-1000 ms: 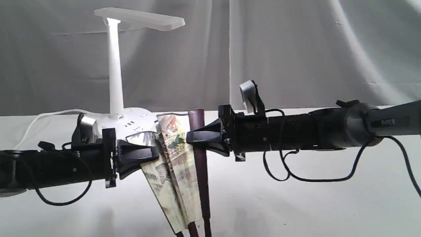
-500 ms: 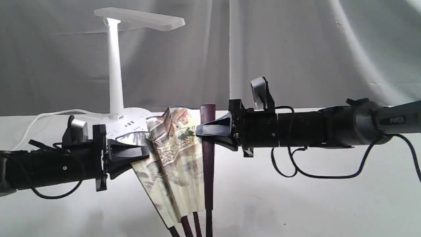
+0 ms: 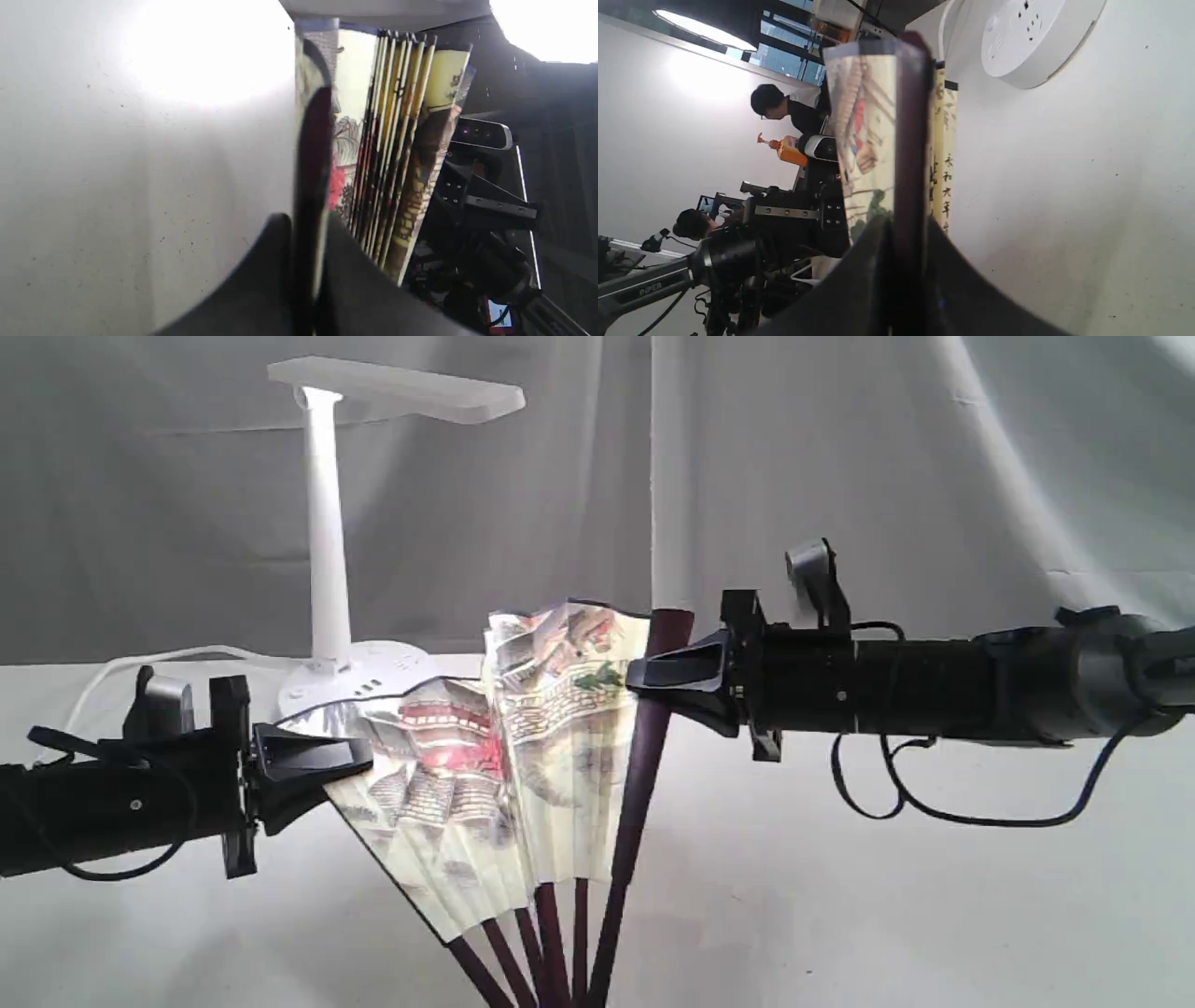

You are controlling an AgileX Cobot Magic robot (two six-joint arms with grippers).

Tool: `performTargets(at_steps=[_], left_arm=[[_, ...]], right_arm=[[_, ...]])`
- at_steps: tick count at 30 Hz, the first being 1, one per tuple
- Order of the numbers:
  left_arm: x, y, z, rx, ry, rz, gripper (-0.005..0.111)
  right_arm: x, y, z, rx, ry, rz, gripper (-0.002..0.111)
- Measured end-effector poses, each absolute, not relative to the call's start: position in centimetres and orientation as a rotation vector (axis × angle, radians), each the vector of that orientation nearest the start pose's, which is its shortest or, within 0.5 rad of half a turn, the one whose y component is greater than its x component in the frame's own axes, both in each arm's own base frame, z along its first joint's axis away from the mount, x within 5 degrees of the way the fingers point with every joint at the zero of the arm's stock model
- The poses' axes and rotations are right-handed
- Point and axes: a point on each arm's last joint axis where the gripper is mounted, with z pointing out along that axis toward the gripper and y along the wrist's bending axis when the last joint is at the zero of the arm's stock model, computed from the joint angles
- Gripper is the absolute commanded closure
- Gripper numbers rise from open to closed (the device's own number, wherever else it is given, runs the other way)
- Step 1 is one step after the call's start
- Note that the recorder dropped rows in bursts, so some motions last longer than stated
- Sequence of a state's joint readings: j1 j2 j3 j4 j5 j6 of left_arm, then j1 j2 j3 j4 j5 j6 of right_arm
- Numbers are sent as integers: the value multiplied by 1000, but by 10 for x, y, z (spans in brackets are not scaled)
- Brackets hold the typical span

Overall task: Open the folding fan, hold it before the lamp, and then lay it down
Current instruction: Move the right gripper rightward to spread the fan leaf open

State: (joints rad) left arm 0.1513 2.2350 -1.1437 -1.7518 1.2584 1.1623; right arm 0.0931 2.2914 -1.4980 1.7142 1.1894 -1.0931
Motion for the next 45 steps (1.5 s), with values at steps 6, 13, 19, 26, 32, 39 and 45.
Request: performTargets(at_steps=[6, 13, 19, 26, 32, 39, 45], left_arm=[[395, -21, 107, -367, 2104, -1717, 107], [395, -15, 106, -396, 2100, -1712, 107], [395, -13, 106, -401, 2099, -1710, 107], [395, -5, 106, -428, 2088, -1701, 107], [395, -2, 105, -441, 2088, -1701, 107], [390, -3, 101, -474, 2096, -1707, 107], [390, -3, 101, -481, 2092, -1708, 107]], right_arm=[[449, 105, 151, -53, 2075, 1693, 108], [453, 86, 152, -8, 2057, 1674, 108], [454, 83, 152, 0, 2054, 1672, 108], [456, 63, 152, 43, 2039, 1654, 108], [451, 39, 141, 145, 2040, 1645, 108], [449, 23, 136, 191, 2032, 1628, 108], [449, 5, 137, 230, 2011, 1607, 108]])
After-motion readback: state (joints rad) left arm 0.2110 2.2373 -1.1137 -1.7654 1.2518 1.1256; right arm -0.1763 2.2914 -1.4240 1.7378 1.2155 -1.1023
